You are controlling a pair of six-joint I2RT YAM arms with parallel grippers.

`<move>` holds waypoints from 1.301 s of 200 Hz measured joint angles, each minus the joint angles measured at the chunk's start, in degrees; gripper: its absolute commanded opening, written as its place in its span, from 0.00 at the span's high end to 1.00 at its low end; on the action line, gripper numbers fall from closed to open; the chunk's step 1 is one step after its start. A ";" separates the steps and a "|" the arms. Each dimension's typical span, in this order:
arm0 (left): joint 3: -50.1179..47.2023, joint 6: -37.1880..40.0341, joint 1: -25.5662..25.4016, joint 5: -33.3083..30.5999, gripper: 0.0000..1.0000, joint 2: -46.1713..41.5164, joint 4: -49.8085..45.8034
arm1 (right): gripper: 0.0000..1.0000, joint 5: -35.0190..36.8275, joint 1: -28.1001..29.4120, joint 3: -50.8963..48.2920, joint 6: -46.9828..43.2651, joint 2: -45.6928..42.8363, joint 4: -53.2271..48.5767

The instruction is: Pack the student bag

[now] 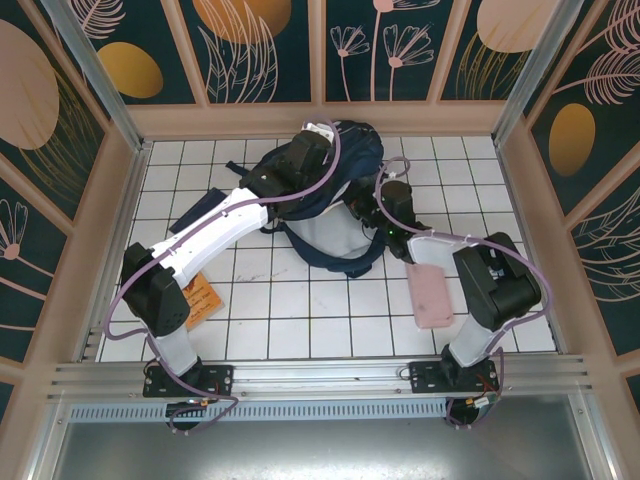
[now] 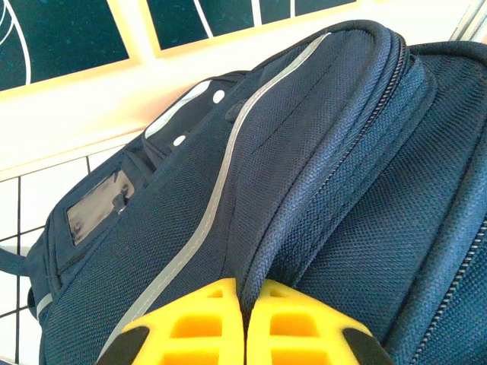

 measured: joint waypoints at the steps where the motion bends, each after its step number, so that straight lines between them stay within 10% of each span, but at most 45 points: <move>1: 0.00 0.00 0.00 -0.02 1.00 0.00 -0.02 | 0.93 -0.04 0.00 -0.15 0.00 -0.15 0.09; 77: -0.33 0.00 0.00 -0.24 1.00 0.00 0.28 | 0.92 -2.16 0.00 -8.98 -1.95 -22.95 -4.09; 176: -0.35 -0.24 0.00 -0.04 1.00 0.00 0.52 | 0.90 6.34 1.90 8.17 -2.36 11.72 -2.43; 232: -0.35 -0.70 0.02 -0.39 1.00 0.04 0.55 | 0.26 5.68 1.05 18.21 -0.33 18.56 -3.54; 260: -0.35 -0.90 0.00 -0.59 1.00 0.37 0.55 | 0.18 3.52 -0.15 12.90 -0.09 13.40 -7.04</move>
